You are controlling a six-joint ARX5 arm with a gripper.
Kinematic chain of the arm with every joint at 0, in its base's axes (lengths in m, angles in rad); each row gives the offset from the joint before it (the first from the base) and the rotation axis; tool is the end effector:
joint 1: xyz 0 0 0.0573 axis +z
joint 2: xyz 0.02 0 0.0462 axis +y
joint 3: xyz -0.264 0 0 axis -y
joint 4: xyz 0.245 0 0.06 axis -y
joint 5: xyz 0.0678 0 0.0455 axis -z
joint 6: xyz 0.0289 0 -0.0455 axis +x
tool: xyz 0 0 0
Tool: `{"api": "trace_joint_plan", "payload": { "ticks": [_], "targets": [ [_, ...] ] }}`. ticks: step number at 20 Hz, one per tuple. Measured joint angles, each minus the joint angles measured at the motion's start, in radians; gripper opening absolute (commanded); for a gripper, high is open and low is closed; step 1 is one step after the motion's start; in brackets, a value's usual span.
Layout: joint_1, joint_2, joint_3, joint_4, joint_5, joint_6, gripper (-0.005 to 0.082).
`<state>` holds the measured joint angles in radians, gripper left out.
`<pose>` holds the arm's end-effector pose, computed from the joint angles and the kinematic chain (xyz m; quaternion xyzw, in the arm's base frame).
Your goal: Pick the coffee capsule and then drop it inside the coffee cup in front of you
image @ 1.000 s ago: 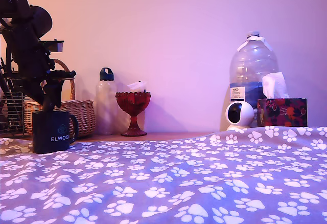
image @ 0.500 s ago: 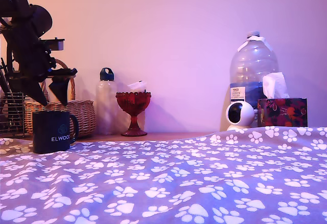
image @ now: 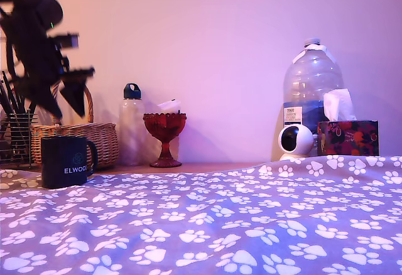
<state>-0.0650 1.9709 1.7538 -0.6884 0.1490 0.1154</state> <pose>0.4333 -0.0325 0.2766 0.0332 0.4308 -0.1211 0.8937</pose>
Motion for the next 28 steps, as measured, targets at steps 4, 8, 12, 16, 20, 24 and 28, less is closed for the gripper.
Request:
{"api": "trace_joint_plan", "payload": {
  "ticks": [4, 8, 12, 16, 20, 24, 28],
  "targets": [
    [0.000, -0.134, 0.000, -0.025, 0.008, -0.001, -0.0024],
    [0.000, -0.235, -0.057, 0.008, 0.009, -0.004, -0.0024],
    [0.000, -0.331, -0.278, 0.105, 0.013, -0.029, -0.0024],
    [0.000, -0.479, -0.509, 0.221, 0.021, -0.056, -0.0024],
    [0.000, -0.620, -0.666, 0.336, 0.026, -0.083, -0.0024],
    [0.000, -0.698, -0.838, 0.417, 0.026, -0.115, -0.0024],
    [0.000, -0.784, -1.012, 0.542, 0.025, -0.153, -0.0024]
  ]
}}
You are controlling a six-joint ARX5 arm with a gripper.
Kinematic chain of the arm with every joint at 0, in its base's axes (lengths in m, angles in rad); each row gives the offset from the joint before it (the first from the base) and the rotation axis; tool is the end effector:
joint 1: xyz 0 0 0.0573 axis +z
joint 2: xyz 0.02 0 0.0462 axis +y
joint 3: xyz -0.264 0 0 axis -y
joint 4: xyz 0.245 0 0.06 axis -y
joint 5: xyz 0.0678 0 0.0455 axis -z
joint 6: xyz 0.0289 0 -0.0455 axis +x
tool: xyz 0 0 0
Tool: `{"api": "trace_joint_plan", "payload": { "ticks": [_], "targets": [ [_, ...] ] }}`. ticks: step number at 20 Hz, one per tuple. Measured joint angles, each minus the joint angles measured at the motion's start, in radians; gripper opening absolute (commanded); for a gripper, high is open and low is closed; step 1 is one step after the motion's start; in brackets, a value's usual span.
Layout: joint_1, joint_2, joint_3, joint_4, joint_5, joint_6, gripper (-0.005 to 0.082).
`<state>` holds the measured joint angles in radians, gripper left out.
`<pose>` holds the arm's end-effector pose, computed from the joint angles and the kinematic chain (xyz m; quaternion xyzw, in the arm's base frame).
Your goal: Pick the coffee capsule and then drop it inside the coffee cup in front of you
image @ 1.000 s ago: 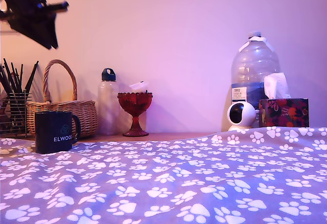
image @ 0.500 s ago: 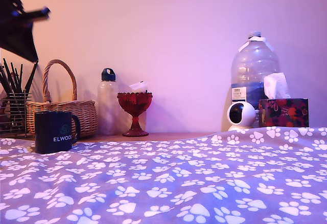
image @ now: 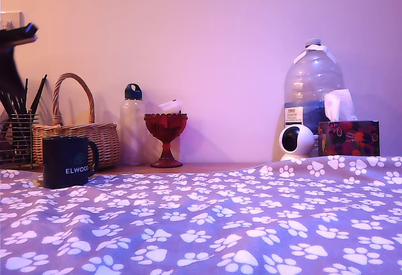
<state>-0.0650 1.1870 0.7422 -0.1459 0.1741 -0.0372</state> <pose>0.2472 -0.0211 0.2434 -0.0335 0.2927 -0.1087 0.9494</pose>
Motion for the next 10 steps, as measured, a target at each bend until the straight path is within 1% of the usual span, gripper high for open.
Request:
{"api": "trace_joint_plan", "payload": {
  "ticks": [6, 8, 10],
  "targets": [
    [0.000, -0.137, -0.244, 0.217, 0.000, -0.013, -0.0024],
    [0.000, -0.180, -0.318, 0.261, 0.001, -0.018, -0.0024],
    [0.000, -0.234, -0.388, 0.298, 0.000, -0.035, -0.0024]
  ]
}}
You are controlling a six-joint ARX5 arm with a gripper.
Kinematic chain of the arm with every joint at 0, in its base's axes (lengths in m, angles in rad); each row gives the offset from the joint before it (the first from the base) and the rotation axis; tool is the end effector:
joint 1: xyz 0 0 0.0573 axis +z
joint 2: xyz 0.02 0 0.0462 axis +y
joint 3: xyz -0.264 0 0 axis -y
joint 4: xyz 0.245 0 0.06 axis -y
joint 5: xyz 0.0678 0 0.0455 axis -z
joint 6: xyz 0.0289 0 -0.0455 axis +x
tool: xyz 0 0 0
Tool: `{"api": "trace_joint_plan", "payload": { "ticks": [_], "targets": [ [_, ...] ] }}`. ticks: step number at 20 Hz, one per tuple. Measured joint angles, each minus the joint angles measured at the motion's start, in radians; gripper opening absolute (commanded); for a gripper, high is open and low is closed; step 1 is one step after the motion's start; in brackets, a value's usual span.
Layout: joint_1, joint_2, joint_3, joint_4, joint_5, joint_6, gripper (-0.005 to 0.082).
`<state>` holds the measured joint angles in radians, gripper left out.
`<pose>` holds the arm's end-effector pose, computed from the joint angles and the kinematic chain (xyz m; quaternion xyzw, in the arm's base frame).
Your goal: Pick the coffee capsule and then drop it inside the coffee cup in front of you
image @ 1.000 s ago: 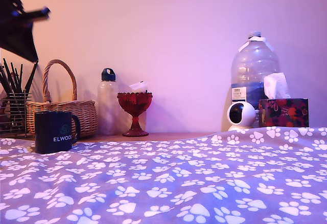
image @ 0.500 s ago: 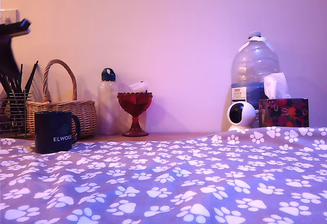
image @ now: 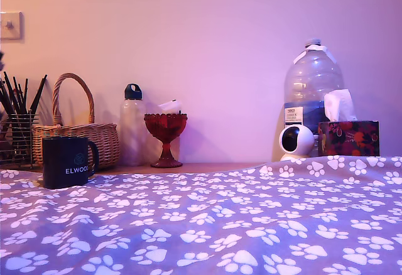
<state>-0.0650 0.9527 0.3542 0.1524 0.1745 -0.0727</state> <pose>0.1893 -0.0174 0.1887 -0.0473 0.2250 -0.1084 0.9672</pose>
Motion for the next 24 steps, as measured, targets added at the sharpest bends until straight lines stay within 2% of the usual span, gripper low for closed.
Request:
{"api": "trace_joint_plan", "payload": {
  "ticks": [3, 9, 12, 17, 24],
  "targets": [
    [0.000, -0.104, -0.085, 0.034, 0.000, -0.004, -0.0024],
    [0.000, -0.303, -0.218, 0.042, 0.001, -0.075, -0.0024],
    [0.000, -0.399, -0.278, 0.037, 0.000, -0.082, -0.0024],
    [0.000, -0.602, -0.296, -0.045, 0.001, -0.101, -0.0024],
    [0.000, -0.838, -0.296, -0.237, 0.000, -0.113, -0.0024]
  ]
}}
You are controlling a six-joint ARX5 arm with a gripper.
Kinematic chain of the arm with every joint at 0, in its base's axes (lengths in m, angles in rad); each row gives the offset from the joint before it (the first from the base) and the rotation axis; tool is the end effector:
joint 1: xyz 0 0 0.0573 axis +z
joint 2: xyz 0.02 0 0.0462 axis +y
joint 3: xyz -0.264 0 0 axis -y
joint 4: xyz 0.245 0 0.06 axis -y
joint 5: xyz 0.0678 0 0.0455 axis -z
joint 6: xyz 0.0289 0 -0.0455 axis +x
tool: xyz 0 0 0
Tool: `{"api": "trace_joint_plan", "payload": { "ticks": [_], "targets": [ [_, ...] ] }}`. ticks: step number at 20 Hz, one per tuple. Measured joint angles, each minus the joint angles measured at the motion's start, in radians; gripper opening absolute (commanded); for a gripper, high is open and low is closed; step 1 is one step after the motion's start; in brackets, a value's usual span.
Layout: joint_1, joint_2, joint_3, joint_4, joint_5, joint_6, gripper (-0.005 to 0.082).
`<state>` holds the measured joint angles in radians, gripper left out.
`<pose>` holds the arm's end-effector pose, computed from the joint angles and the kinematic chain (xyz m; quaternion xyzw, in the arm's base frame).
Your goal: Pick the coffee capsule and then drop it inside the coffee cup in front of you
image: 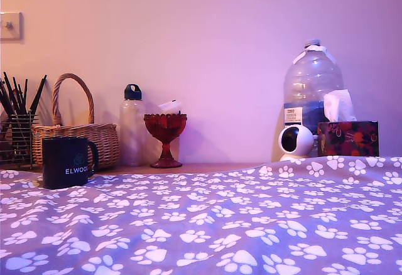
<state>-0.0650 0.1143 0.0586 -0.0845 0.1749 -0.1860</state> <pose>0.1005 -0.0116 0.1664 -0.0958 0.0807 -0.1124 0.9857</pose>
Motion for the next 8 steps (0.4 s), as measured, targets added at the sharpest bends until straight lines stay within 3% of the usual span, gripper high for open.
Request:
{"api": "trace_joint_plan", "payload": {
  "ticks": [4, 8],
  "targets": [
    [0.000, -0.120, 0.000, -0.101, -0.018, -0.014, -0.0024],
    [0.000, -0.117, 0.001, -0.116, -0.036, -0.014, -0.0024]
  ]
}}
